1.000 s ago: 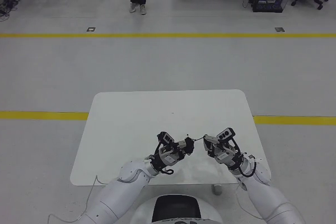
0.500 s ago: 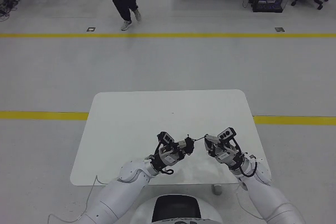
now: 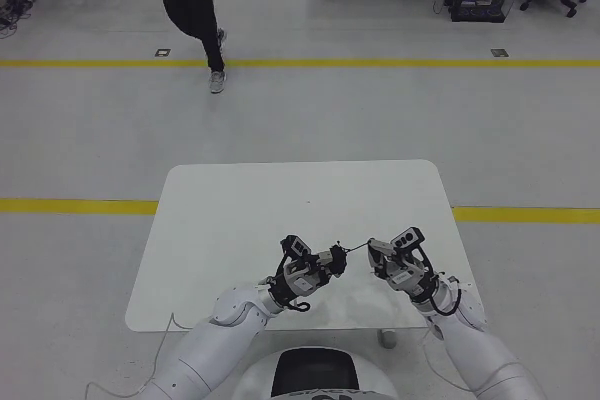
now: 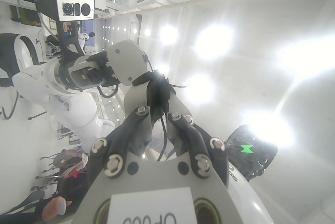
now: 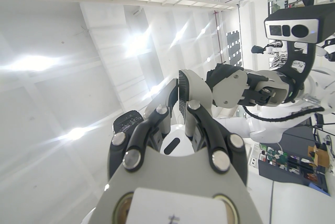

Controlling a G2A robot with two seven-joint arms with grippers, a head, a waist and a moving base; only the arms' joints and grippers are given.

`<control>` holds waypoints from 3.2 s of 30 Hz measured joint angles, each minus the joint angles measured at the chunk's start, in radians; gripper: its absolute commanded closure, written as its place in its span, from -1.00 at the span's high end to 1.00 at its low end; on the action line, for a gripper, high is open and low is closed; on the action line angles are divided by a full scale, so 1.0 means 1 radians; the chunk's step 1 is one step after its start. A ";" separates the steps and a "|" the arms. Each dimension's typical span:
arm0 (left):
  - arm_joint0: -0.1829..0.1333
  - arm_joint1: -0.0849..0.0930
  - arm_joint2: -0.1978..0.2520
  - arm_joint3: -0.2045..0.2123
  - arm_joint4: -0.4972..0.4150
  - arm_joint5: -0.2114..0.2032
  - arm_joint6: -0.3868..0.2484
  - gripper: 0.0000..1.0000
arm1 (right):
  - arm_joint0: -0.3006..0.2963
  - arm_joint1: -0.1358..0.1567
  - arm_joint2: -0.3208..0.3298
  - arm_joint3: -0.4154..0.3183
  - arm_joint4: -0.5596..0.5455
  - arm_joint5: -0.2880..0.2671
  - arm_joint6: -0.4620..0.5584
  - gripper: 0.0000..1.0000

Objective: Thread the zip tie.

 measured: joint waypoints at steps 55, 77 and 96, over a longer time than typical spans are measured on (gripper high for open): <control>0.000 0.000 0.000 0.000 0.000 0.000 0.000 -1.00 | -0.006 -0.014 0.064 0.016 -0.005 0.006 0.006 -1.00; 0.000 0.000 0.000 0.000 0.000 0.000 0.000 -1.00 | -0.012 -0.020 0.082 0.020 -0.005 0.008 0.016 -1.00; 0.000 0.000 0.000 0.000 0.000 0.000 0.000 -1.00 | -0.020 0.007 0.070 0.019 -0.496 -0.028 -0.110 -1.00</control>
